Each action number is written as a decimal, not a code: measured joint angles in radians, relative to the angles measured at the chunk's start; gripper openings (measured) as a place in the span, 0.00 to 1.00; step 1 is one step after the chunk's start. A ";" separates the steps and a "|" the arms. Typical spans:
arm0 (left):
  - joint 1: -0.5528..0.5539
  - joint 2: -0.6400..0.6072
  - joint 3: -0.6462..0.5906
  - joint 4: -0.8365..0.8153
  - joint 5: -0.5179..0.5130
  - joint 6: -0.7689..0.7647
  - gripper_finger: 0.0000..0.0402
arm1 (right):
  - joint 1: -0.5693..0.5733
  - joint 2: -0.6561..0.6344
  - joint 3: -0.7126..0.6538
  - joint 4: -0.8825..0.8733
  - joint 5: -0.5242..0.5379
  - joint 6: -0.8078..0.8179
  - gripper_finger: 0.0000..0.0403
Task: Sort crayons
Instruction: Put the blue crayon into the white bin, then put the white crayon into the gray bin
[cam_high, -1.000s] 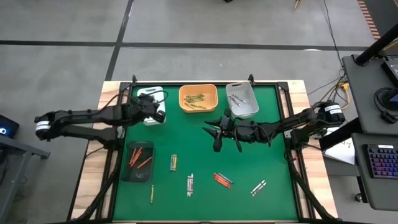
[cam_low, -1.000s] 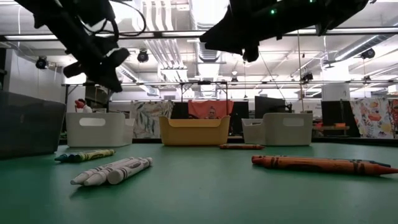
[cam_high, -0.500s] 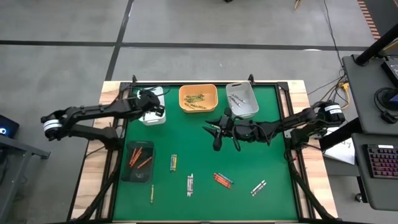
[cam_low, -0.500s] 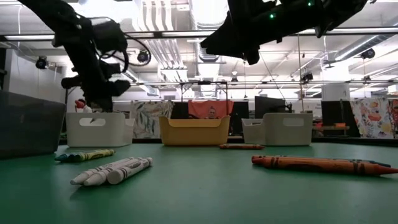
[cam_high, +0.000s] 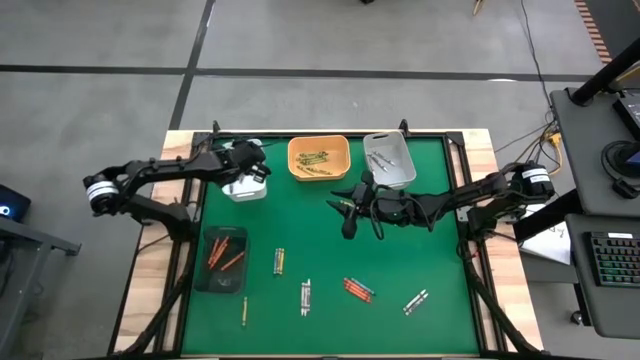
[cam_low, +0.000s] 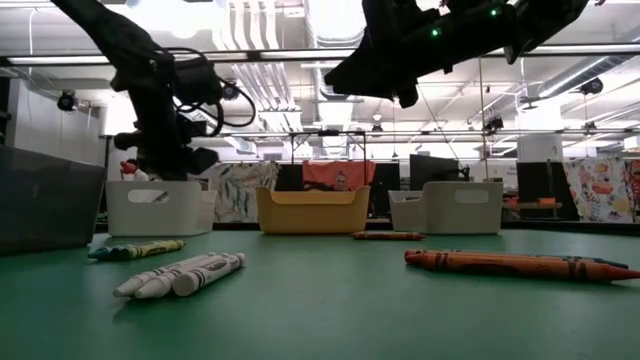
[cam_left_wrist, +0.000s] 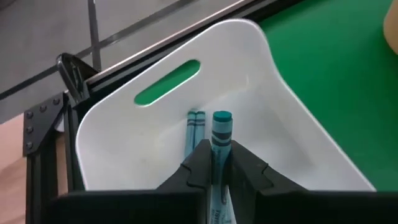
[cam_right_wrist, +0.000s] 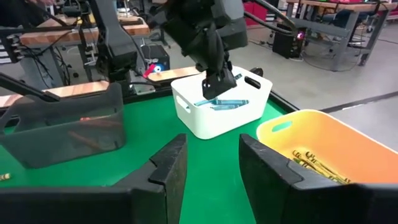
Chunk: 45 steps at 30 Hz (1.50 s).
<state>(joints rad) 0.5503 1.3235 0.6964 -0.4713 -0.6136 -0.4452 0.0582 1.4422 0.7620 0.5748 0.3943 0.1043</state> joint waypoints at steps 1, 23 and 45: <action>0.000 0.013 0.009 0.000 -0.001 0.004 0.04 | 0.000 0.000 0.000 -0.006 0.000 0.000 0.34; -0.005 0.058 0.027 -0.001 -0.008 0.000 0.14 | 0.000 0.000 0.000 -0.047 0.000 0.034 0.35; -0.433 -0.206 0.027 0.090 -0.082 0.017 0.14 | 0.000 -0.008 0.017 -0.062 -0.132 0.122 0.35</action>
<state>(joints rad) 0.1172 1.1178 0.7238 -0.3813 -0.6956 -0.4284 0.0582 1.4342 0.7785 0.5125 0.2626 0.2268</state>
